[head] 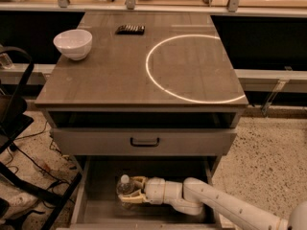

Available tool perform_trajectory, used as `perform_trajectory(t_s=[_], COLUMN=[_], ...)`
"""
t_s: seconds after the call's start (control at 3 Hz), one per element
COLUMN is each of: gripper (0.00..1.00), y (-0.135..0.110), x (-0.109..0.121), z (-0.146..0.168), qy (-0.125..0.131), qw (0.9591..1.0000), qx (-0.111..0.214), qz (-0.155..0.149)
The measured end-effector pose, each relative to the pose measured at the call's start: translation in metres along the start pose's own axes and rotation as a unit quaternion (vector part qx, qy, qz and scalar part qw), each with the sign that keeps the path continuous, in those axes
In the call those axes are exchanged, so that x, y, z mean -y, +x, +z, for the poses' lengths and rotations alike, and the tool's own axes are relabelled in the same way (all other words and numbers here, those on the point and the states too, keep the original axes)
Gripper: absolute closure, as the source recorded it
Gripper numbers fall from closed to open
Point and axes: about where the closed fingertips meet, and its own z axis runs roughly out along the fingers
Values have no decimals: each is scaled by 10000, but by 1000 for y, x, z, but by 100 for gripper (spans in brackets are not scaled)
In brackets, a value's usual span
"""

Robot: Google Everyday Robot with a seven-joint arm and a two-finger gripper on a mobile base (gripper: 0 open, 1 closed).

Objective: Place water bottle into middle drawer

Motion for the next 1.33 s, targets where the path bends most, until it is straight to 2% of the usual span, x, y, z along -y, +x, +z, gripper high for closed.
perform_trajectory(t_s=[0.67, 1.0, 1.33], gripper=[52, 13, 0], y=[-2, -3, -3], x=[0, -1, -1], z=[0, 1, 2], qy=[-1, -13, -24], qw=[10000, 10000, 10000], qx=[0, 6, 12], qz=[0, 1, 3])
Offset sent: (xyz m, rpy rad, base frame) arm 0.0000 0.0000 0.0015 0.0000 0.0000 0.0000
